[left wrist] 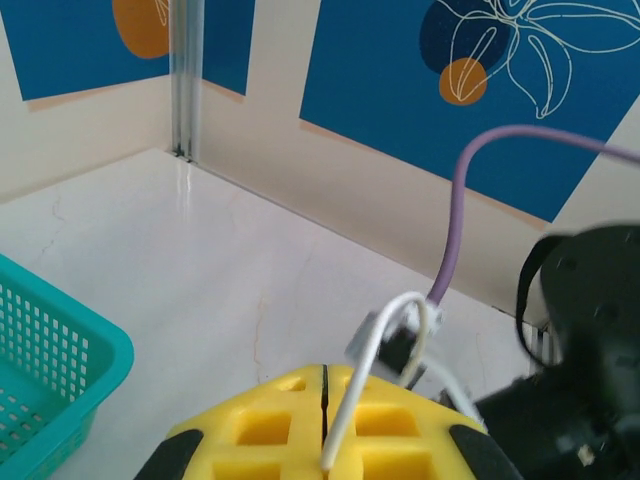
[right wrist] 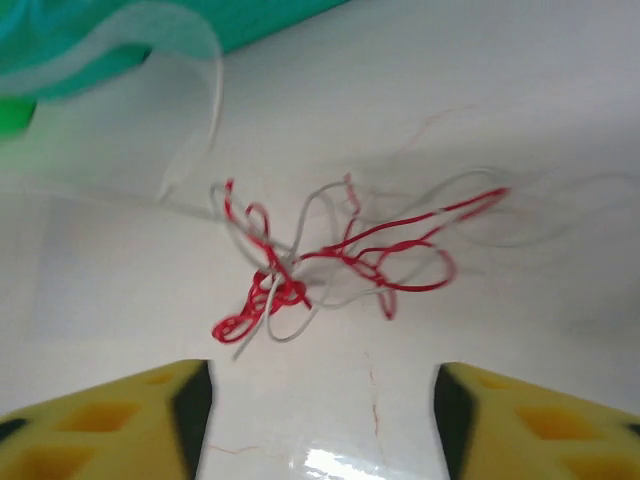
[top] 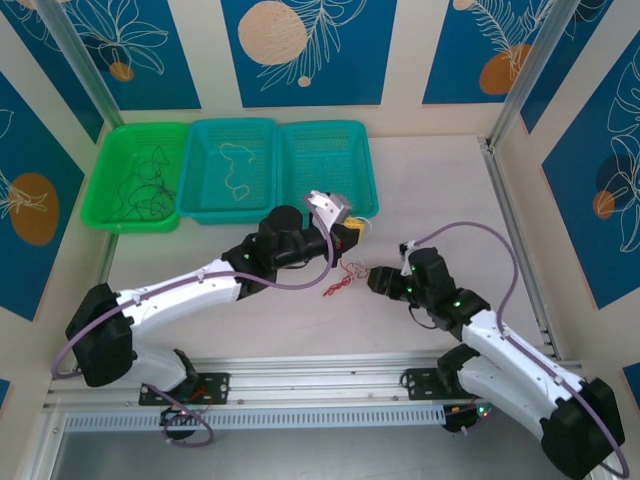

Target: Untangle the cables

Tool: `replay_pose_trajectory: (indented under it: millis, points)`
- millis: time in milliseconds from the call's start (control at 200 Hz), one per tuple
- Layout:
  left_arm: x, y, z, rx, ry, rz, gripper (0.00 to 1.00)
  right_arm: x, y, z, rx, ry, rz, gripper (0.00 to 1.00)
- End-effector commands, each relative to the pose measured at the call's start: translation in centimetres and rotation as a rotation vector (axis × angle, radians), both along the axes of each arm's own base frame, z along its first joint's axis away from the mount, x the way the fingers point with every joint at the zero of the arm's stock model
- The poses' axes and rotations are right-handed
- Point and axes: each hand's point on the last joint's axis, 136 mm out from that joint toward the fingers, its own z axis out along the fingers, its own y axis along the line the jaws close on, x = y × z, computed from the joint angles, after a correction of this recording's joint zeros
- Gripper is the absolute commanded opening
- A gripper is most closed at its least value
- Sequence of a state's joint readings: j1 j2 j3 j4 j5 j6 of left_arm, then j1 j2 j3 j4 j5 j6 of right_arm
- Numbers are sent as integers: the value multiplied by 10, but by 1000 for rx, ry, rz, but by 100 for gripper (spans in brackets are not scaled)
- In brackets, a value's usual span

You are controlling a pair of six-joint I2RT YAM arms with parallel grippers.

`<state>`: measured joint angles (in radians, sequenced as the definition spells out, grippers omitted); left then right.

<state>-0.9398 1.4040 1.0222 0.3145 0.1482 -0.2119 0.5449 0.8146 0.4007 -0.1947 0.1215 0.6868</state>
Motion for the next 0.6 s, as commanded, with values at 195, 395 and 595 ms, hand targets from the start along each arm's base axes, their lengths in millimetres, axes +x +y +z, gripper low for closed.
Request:
replay_pose_trajectory:
  millis: [195, 395, 595]
  points:
    - [-15, 3, 44, -96, -27, -68, 0, 53, 42, 37, -39, -386, 110, 73]
    - [-30, 21, 87, -174, -121, -79, 0, 85, 29, -5, -174, -229, -51, 54]
    - [-32, 86, 140, -215, -283, 138, 0, 75, -28, -64, -154, 81, -360, 36]
